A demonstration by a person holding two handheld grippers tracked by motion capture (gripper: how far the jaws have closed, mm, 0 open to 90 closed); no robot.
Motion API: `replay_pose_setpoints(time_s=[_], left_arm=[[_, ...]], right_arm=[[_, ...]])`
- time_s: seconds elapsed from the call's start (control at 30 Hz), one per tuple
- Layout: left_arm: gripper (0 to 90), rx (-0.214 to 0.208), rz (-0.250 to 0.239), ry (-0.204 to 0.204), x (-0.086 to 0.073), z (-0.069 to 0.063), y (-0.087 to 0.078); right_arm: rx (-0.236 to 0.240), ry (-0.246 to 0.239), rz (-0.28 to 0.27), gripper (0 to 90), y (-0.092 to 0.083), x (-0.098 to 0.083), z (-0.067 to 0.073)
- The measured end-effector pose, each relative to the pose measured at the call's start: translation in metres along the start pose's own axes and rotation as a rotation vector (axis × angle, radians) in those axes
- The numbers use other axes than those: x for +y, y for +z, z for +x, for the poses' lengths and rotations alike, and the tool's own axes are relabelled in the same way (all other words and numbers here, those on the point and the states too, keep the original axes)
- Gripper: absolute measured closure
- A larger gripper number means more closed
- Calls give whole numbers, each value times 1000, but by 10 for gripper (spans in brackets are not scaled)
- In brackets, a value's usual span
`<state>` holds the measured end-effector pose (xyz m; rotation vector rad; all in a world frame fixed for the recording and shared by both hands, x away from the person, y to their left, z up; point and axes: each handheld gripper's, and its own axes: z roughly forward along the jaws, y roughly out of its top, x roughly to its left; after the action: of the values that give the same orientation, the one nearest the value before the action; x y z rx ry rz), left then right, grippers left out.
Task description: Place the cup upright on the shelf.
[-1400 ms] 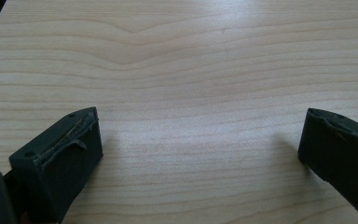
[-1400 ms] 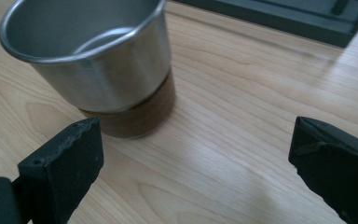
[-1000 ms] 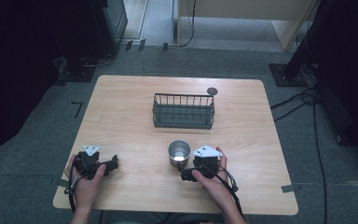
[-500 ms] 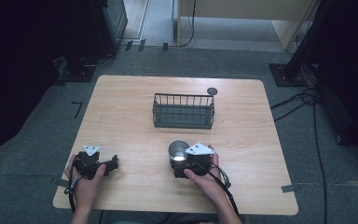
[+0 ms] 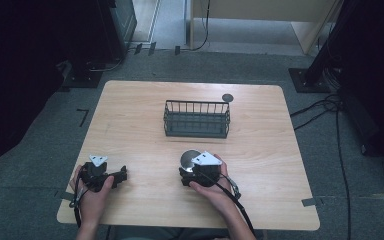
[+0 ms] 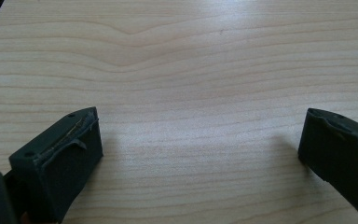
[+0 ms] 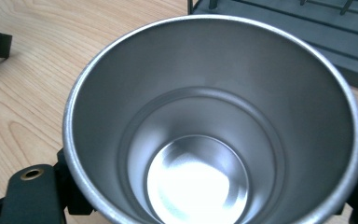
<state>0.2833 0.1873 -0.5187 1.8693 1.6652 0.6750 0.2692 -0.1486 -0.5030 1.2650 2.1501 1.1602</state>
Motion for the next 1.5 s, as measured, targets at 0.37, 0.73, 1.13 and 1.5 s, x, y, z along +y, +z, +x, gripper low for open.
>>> replay_pose_setpoints(time_s=[0.37,0.73,1.13,1.5], left_arm=[[0,0,0,0,0,0,0],[0,0,0,0,0,0,0],[0,0,0,0,0,0,0],[0,1,-2,-2,0,0,0]], right_arm=[[13,11,-24,178,-10,13,-5],[10,9,-47,178,-20,33,-16],[-25,31,-79,179,-30,57,-34],[-65,35,-104,179,-31,80,-47]])
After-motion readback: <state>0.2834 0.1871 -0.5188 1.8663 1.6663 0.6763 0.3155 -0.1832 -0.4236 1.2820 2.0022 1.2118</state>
